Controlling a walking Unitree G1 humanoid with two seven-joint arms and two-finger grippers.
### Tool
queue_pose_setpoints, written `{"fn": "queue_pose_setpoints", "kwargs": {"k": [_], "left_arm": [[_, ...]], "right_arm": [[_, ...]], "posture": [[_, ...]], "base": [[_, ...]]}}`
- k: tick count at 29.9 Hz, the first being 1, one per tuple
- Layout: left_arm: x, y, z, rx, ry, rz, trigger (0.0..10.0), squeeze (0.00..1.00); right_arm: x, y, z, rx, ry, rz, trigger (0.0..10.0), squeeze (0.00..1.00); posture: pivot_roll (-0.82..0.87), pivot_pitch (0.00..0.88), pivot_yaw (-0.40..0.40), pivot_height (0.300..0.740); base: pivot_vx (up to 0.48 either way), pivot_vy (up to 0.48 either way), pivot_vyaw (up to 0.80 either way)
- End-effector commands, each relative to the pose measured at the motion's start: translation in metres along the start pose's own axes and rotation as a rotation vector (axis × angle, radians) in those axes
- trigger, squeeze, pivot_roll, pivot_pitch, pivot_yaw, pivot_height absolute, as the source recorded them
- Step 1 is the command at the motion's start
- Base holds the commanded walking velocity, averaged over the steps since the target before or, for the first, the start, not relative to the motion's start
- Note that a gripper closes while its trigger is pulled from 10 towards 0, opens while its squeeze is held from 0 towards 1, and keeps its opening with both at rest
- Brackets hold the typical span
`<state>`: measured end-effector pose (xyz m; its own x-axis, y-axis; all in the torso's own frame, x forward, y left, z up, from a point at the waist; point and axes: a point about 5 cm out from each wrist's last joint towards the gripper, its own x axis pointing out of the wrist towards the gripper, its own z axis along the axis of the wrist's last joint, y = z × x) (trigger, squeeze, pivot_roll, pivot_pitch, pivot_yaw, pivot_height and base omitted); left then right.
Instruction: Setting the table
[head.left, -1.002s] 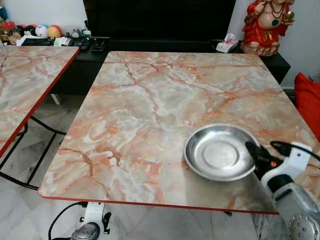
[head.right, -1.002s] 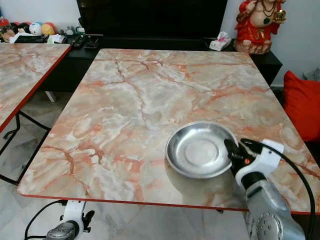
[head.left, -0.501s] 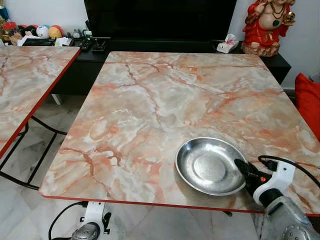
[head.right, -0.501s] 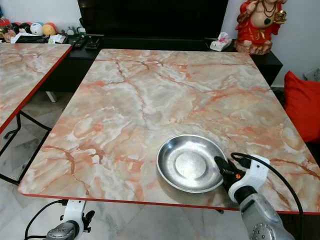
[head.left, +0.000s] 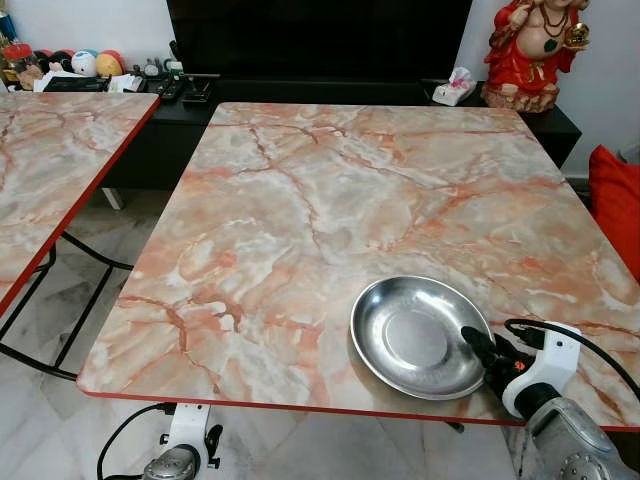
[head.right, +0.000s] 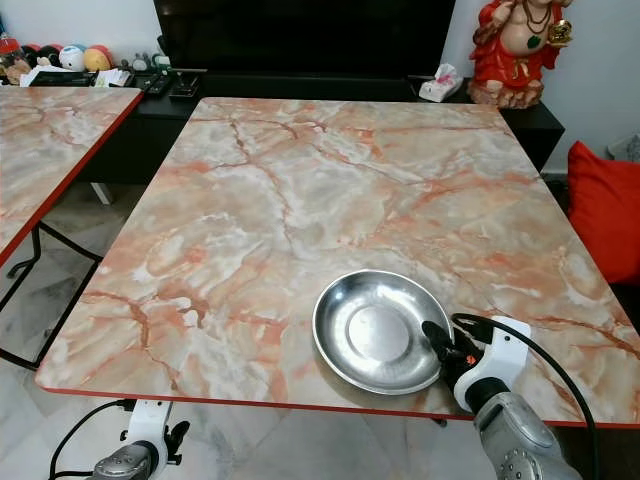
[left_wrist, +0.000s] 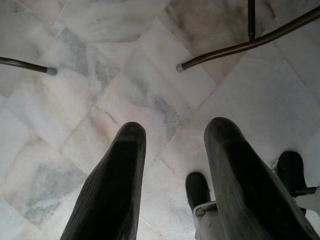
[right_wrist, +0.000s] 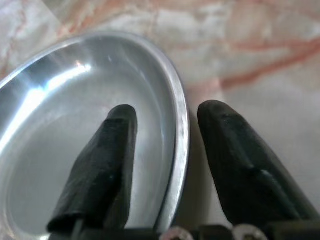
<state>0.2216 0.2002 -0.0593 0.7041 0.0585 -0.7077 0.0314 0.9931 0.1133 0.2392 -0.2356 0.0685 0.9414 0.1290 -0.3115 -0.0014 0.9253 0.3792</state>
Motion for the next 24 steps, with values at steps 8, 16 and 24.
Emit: {"fn": "queue_pose_setpoints", "kwargs": {"k": [8,16,24], "left_arm": [[0.000,-0.001,-0.003,-0.003,0.017,-0.003,10.0,0.00],[-0.001,0.001,-0.003,0.008,0.015,0.005,10.0,0.00],[-0.001,0.003,-0.004,-0.016,0.003,0.010,10.0,0.00]], "right_arm": [[-0.002,0.010,0.028,-0.042,-0.143,0.068,10.0,0.00],[-0.004,0.002,0.061,-0.171,-0.433,-0.188,10.0,0.00],[0.007,0.033,0.042,-0.303,-0.494,-0.192,10.0,0.00]], "posture": [[-0.04,0.047,0.007,0.740],[-0.05,0.049,0.016,0.740],[-0.03,0.043,0.012,0.740]], "base": [[0.000,0.000,0.00],[0.000,0.000,0.00],[0.000,0.000,0.00]]}}
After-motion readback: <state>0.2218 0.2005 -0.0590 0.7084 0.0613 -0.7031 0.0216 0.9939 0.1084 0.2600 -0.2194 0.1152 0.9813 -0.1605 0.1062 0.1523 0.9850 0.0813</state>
